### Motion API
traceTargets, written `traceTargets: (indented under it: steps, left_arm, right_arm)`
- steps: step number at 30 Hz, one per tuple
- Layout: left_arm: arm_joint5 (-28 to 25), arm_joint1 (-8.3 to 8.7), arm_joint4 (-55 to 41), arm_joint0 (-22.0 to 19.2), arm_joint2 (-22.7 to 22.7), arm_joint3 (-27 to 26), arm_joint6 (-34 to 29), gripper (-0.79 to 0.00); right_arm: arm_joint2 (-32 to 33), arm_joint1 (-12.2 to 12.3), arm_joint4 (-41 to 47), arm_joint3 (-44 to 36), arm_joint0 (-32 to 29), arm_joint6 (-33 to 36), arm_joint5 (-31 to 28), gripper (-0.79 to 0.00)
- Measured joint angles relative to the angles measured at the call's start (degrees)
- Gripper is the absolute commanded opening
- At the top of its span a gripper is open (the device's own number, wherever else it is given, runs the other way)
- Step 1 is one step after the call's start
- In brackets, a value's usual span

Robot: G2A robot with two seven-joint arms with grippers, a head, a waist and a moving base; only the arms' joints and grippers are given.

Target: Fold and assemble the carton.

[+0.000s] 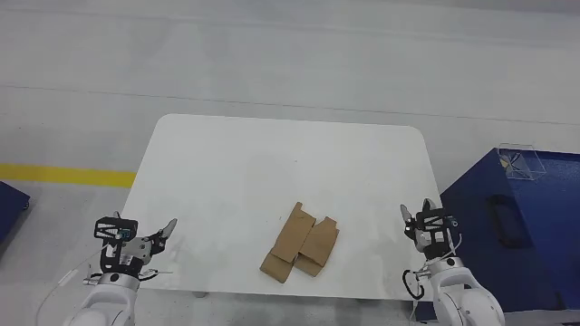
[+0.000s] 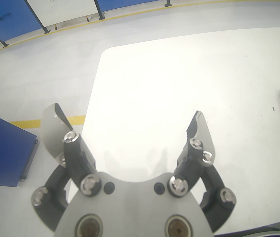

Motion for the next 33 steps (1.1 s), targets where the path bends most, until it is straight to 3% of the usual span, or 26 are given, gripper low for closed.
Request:
traceTargets:
  steps: [1, 4, 7, 10, 13, 14, 16, 20, 23, 26, 33]
  left_arm:
    - [0.00, 0.00, 0.00, 0.00, 0.00, 0.00, 0.00, 0.000]
    - [0.00, 0.00, 0.00, 0.00, 0.00, 0.00, 0.00, 0.000]
    - [0.00, 0.00, 0.00, 0.00, 0.00, 0.00, 0.00, 0.000]
    - [0.00, 0.00, 0.00, 0.00, 0.00, 0.00, 0.00, 0.000]
    - [0.00, 0.00, 0.00, 0.00, 0.00, 0.00, 0.00, 0.000]
    - [0.00, 0.00, 0.00, 0.00, 0.00, 0.00, 0.00, 0.000]
    - [0.00, 0.00, 0.00, 0.00, 0.00, 0.00, 0.00, 0.000]
    - [0.00, 0.00, 0.00, 0.00, 0.00, 0.00, 0.00, 0.000]
    - [0.00, 0.00, 0.00, 0.00, 0.00, 0.00, 0.00, 0.000]
    - [0.00, 0.00, 0.00, 0.00, 0.00, 0.00, 0.00, 0.000]
    - [0.00, 0.00, 0.00, 0.00, 0.00, 0.00, 0.00, 0.000]
  right_arm:
    - [0.00, 0.00, 0.00, 0.00, 0.00, 0.00, 0.00, 0.000]
    - [0.23, -0.05, 0.77, -0.21, -0.05, 0.75, -0.77, 0.000]
    - [3.38, 0.05, 10.21, -1.67, -0.52, 6.01, -7.72, 0.000]
    - [7.48, 0.36, 27.87, -2.80, -2.32, 13.49, -16.46, 0.000]
    - [11.06, 1.11, 48.65, -2.31, -3.38, 27.52, -24.38, 0.000]
    - [11.98, 1.58, 57.54, -1.28, -2.82, 35.24, -25.81, 0.000]
    - [12.52, 2.38, 70.60, 1.52, -0.39, 47.93, -24.75, 0.000]
    - [9.05, 3.70, 92.64, 13.88, 10.04, 73.83, -15.02, 0.000]
    - [4.33, 3.65, 99.51, 23.56, 16.86, 83.88, -11.73, 0.000]
    - [0.09, 3.18, 100.72, 30.71, 21.02, 86.13, -13.93, 0.000]
    - [-9.30, 1.49, 97.59, 37.19, 24.54, 78.65, -20.95, -0.012]
